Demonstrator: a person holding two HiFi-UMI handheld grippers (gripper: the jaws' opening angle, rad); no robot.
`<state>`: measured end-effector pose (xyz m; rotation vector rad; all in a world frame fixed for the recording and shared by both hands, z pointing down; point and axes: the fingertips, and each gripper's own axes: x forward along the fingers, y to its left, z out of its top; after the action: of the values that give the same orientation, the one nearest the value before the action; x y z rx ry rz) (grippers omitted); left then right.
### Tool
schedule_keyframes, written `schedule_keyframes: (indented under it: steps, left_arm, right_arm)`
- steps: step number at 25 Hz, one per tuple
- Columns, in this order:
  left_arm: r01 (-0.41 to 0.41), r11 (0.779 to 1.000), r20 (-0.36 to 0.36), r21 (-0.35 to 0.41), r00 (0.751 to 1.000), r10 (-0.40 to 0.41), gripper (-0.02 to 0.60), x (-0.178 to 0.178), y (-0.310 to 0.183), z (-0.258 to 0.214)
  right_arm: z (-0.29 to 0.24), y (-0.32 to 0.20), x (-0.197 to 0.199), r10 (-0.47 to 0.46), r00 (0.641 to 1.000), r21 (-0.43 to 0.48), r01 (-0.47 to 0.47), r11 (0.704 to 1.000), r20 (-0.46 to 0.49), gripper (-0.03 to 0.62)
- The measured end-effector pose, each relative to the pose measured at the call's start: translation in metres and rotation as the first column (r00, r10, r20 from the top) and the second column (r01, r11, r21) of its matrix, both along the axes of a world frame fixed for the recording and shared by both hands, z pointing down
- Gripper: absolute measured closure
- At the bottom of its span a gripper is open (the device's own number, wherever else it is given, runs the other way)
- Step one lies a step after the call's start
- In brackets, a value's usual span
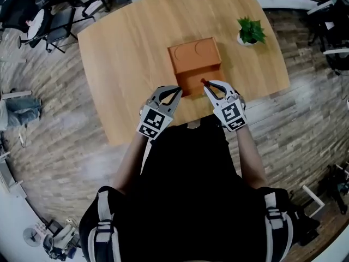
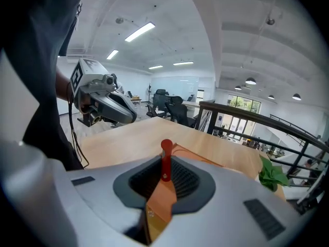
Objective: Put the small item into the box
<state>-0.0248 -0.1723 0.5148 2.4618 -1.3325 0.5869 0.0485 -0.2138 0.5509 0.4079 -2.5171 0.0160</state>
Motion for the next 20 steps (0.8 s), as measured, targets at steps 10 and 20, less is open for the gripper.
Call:
schedule_keyframes:
  steps: [10,20]
  left_arm:
    - [0.159,0.987,0.000,0.003,0.987,-0.159,0.558,-0.007,-0.018,-0.005]
    - [0.260,0.966,0.004,-0.011,0.966,-0.260,0.558,-0.022,-0.013,-0.008]
  right_arm:
    - [0.045,-0.016,-0.003,-0.198,0.973,-0.038,0.195,0.980,-0.119,0.526]
    - [0.095,-0.006,-0.013,-0.371,0.898,-0.107,0.356,0.928,-0.236,0.526]
